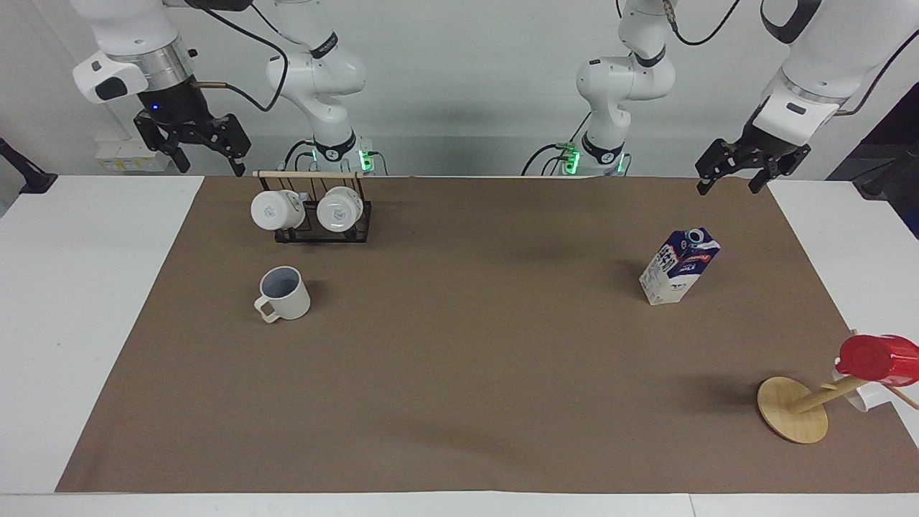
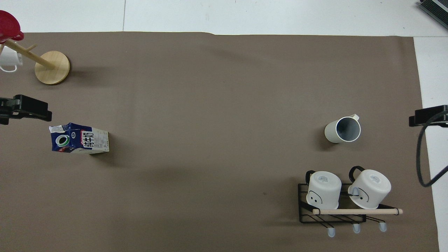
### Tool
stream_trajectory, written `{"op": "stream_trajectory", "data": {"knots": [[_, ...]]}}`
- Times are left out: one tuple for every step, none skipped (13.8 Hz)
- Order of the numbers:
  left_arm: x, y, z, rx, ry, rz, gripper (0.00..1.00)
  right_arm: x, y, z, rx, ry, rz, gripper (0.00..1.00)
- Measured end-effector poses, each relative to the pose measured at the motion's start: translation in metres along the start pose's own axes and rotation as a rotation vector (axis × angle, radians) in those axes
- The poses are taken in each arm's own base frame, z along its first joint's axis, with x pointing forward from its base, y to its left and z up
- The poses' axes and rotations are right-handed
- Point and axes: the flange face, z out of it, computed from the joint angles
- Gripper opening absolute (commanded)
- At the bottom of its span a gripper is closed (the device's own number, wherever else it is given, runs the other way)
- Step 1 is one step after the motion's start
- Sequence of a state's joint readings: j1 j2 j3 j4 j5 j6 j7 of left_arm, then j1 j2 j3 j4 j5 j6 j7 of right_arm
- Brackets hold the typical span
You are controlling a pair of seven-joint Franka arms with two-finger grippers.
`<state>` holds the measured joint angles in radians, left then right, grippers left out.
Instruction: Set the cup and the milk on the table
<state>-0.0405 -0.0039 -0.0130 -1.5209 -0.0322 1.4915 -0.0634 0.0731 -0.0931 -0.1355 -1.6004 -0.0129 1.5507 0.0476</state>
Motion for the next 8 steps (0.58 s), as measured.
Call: {"op": "stream_trajectory", "data": {"knots": [[0.0,0.0,0.0,0.0,0.0,0.0,1.0,0.0,0.0,0.0002,0.0,-0.001,0.0,1.0],[0.0,0.0,0.0,0.0,0.0,0.0,1.0,-0.0001,0.0,0.0004,0.0,-0.001,0.0,1.0],[0.0,0.0,0.0,0.0,0.0,0.0,1.0,-0.0001,0.0,0.0005,0.0,-0.001,0.0,1.0],[0.0,0.0,0.0,0.0,0.0,0.0,1.0,-0.0001,0.0,0.0006,0.0,-0.001,0.0,1.0],[0.0,0.0,0.0,0.0,0.0,0.0,1.0,-0.0002,0.0,0.0006,0.0,-0.001,0.0,1.0],[0.0,0.0,0.0,0.0,0.0,0.0,1.0,-0.0002,-0.0001,0.001,0.0,-0.002,0.0,1.0],[0.0,0.0,0.0,0.0,0.0,0.0,1.0,-0.0004,-0.0014,0.0021,0.0,-0.005,-0.003,1.0],[0.0,0.0,0.0,0.0,0.0,0.0,1.0,-0.0007,-0.0066,0.0041,0.0,-0.009,-0.013,1.0]]}}
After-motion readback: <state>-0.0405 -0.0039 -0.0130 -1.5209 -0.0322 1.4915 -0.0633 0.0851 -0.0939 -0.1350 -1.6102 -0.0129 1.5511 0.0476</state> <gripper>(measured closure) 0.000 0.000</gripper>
